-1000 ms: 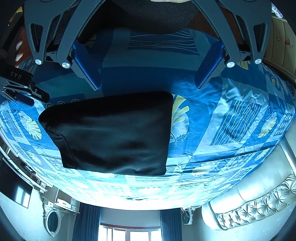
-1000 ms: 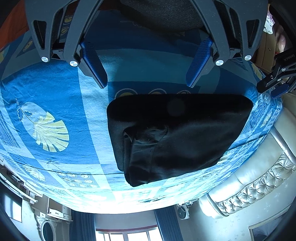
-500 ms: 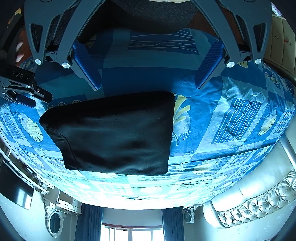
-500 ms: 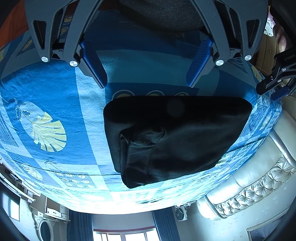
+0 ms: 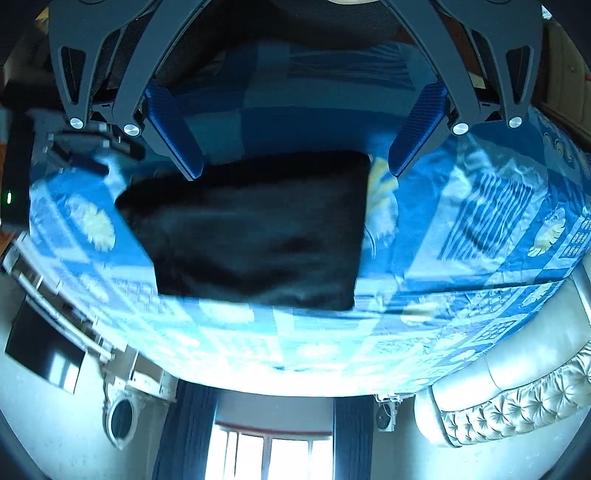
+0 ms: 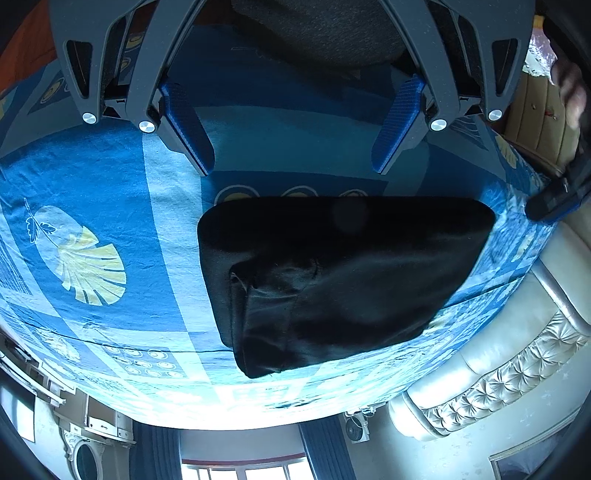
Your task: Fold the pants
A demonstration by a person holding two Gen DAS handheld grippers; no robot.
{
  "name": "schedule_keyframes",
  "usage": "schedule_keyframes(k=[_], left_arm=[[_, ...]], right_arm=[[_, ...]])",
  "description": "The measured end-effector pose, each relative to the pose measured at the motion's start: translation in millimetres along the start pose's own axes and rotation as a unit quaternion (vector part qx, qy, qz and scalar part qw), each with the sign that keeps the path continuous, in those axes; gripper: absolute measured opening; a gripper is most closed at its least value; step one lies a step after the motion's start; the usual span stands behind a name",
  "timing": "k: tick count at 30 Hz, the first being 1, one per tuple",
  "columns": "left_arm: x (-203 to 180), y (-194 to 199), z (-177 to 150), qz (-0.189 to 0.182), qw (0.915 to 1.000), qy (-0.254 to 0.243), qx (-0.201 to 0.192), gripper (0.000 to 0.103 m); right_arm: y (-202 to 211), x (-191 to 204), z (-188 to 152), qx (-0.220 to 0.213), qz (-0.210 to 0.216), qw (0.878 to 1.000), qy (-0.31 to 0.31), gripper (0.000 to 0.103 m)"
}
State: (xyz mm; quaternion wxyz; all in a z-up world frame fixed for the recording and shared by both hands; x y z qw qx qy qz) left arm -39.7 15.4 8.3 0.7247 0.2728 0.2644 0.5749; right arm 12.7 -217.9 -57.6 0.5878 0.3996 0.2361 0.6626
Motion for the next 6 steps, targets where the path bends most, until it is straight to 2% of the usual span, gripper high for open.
schedule_keyframes(k=[1,3,6], left_arm=[[10.0,1.3,11.8,-0.001,0.9999,0.006,-0.011,0.101],[31.1,-6.3,33.7,0.020,0.9994,0.008,-0.027,0.101],[78.4,-44.7,67.1,0.096,0.9943,0.009,-0.045,0.101]], right_arm=[[7.5,1.5,6.2,-0.005,0.013,1.000,-0.002,0.086],[26.2,1.9,28.3,-0.030,0.046,0.998,-0.007,0.086],[36.3,-9.3,82.7,-0.078,0.048,0.996,0.009,0.087]])
Point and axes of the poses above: each gripper's, at about its wrist camera, not at the fingertips, and y roughly against the way its jaws point, x to its left, z to its top, the point moved 1 cm from there along -y, roughly the way its jaws point
